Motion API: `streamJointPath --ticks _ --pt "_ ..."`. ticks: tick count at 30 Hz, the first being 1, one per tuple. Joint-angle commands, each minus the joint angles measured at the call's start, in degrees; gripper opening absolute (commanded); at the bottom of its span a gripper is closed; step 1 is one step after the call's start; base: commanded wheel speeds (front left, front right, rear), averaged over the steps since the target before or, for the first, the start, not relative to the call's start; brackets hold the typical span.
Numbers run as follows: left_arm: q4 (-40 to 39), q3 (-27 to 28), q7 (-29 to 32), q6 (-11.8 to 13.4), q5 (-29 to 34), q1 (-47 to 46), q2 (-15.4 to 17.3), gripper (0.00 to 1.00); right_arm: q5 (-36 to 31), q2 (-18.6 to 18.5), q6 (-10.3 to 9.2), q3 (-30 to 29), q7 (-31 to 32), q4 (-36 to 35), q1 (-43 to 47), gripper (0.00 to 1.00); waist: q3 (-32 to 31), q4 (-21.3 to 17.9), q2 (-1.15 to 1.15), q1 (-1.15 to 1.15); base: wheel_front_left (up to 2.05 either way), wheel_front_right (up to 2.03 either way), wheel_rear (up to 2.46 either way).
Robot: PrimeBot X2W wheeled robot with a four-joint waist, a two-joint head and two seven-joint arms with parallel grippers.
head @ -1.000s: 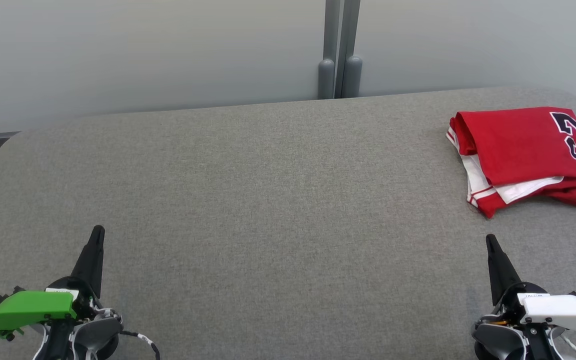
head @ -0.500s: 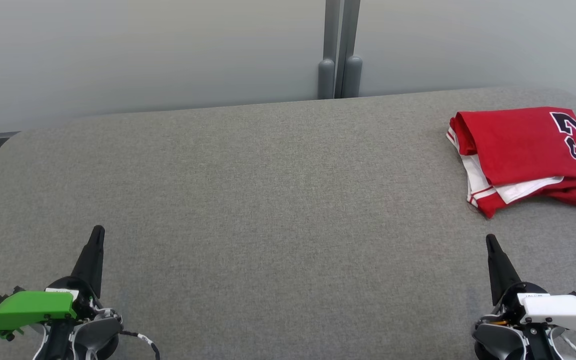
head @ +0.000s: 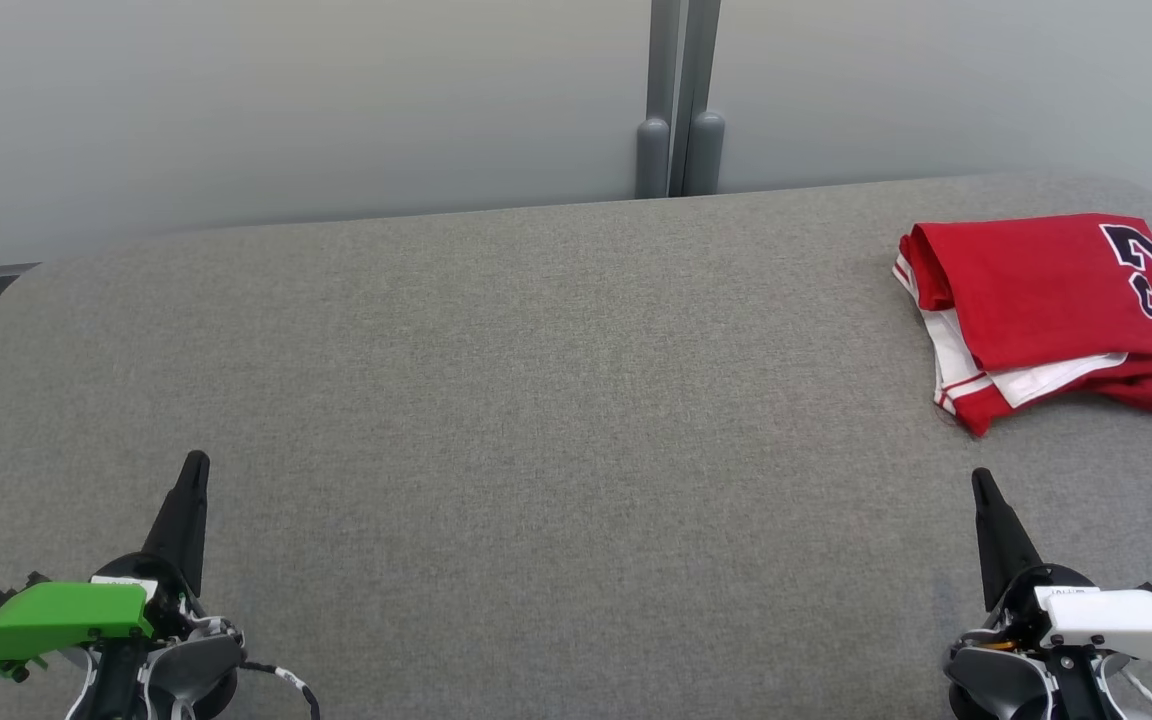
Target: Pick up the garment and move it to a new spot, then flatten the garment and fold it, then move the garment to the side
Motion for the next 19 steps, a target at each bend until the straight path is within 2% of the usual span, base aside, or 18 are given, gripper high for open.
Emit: streamJointPath --ticks 1,19 --pt "-0.2 0.2 0.1 -0.2 -0.6 -0.7 0.1 0.00 0.1 -0.1 0.02 -0.1 0.2 -0.2 0.4 0.00 0.0 0.0 0.00 0.00 0.00 0.00 0.00" --pt "-0.2 0.2 0.1 -0.2 -0.6 -0.7 0.1 0.00 0.1 -0.1 0.02 -0.1 0.2 -0.2 0.4 0.00 0.0 0.0 0.00 0.00 0.00 0.00 0.00"
